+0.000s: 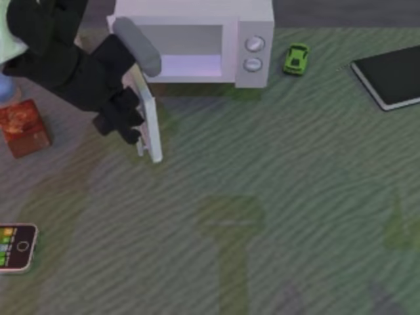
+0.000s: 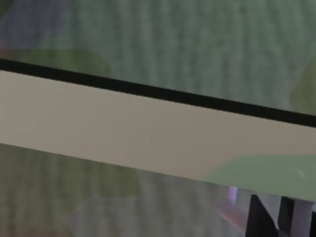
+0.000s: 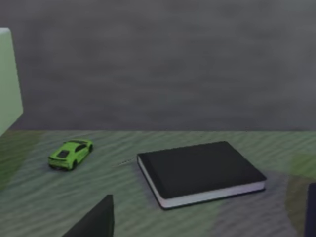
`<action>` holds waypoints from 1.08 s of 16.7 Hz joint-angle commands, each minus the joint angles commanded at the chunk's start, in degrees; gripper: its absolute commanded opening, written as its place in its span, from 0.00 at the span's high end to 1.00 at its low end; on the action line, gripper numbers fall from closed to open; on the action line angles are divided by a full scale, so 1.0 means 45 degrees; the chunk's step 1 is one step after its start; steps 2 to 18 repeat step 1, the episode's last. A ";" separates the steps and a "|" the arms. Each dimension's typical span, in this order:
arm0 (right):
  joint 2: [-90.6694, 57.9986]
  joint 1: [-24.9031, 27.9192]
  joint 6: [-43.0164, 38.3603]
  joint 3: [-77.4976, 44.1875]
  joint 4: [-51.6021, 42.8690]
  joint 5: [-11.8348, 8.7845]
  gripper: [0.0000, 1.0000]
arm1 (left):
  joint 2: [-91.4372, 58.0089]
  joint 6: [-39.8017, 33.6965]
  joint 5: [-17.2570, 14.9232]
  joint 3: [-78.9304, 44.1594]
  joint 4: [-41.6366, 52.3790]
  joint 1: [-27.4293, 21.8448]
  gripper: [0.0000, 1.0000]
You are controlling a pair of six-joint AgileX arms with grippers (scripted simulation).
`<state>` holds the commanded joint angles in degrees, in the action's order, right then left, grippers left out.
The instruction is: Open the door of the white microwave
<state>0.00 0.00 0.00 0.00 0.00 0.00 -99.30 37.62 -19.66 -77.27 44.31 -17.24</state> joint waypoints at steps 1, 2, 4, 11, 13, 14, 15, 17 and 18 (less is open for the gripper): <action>0.0000 0.0000 0.0000 0.0000 0.0000 0.0000 0.00 | 0.0000 0.0000 0.0000 0.0000 0.0000 0.0000 1.00; 0.0000 0.0000 0.0000 0.0000 0.0000 0.0000 0.00 | 0.0000 0.0000 0.0000 0.0000 0.0000 0.0000 1.00; 0.0000 0.0000 0.0000 0.0000 0.0000 0.0000 0.00 | 0.0000 0.0000 0.0000 0.0000 0.0000 0.0000 1.00; 0.0000 0.0000 0.0000 0.0000 0.0000 0.0000 0.00 | 0.0000 0.0000 0.0000 0.0000 0.0000 0.0000 1.00; 0.0000 0.0000 0.0000 0.0000 0.0000 0.0000 0.00 | 0.0000 0.0000 0.0000 0.0000 0.0000 0.0000 1.00; 0.0000 0.0000 0.0000 0.0000 0.0000 0.0000 0.00 | 0.0000 0.0000 0.0000 0.0000 0.0000 0.0000 1.00; 0.0000 0.0000 0.0000 0.0000 0.0000 0.0000 0.00 | 0.0000 0.0000 0.0000 0.0000 0.0000 0.0000 1.00; 0.0000 0.0000 0.0000 0.0000 0.0000 0.0000 0.00 | 0.0000 0.0000 0.0000 0.0000 0.0000 0.0000 1.00; 0.0000 0.0000 0.0000 0.0000 0.0000 0.0000 0.00 | 0.0000 0.0000 0.0000 0.0000 0.0000 0.0000 1.00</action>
